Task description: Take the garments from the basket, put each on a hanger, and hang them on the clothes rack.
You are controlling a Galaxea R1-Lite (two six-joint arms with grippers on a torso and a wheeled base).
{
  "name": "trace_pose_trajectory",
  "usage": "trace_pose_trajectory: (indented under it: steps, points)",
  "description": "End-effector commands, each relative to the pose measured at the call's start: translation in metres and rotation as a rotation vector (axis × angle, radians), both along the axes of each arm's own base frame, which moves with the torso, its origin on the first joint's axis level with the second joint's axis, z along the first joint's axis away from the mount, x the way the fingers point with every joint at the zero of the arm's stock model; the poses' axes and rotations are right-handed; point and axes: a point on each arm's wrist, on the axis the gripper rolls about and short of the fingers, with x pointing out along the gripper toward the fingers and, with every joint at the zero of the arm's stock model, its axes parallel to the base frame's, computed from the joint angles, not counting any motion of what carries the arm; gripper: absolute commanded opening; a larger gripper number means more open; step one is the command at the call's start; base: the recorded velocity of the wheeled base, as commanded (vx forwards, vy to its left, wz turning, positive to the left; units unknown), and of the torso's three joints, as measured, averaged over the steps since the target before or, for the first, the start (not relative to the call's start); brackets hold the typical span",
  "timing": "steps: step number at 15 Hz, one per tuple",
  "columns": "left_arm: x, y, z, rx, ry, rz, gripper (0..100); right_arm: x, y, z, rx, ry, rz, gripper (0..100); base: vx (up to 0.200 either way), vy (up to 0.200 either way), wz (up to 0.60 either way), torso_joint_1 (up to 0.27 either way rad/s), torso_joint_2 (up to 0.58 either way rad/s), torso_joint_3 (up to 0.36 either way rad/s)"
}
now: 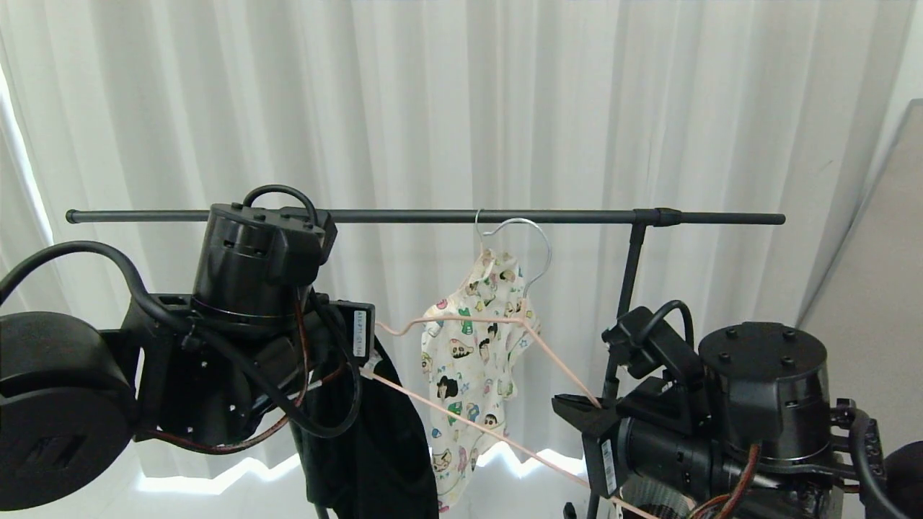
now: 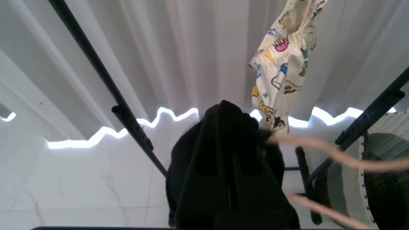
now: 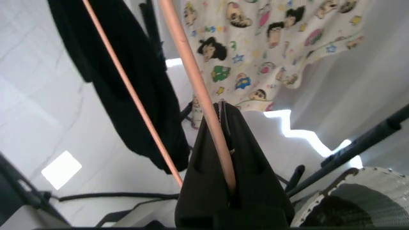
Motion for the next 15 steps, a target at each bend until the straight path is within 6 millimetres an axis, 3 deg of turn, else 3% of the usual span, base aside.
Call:
trace_pose_trajectory:
  steps: [1, 7, 12, 15]
  points:
    - [-0.004, -0.004, 0.003, -0.005, -0.009, -0.019, 0, -0.003, 0.007, -0.007, -0.021, 0.015, 0.022, 0, 0.0, 0.0, 0.0, 0.0, 0.0, 0.0]
    - [-0.023, -0.026, 0.012, -0.026, -0.036, -0.126, 0, 0.003, 0.023, -0.006, -0.012, 0.009, 0.035, 0, 0.0, 0.0, 0.0, 0.0, 0.0, 0.0]
    - [-0.044, -0.056, 0.029, -0.058, -0.085, -0.251, 0, 0.002, 0.04, -0.012, -0.015, 0.022, 0.066, 0, 0.0, 0.0, 0.0, 0.0, 0.0, 0.0]
    - [-0.052, -0.06, 0.025, -0.024, -0.093, -0.239, 0, 0.005, 0.042, -0.014, -0.019, 0.024, 0.057, 0, 0.0, 0.0, 0.0, 0.0, 0.0, 0.0]
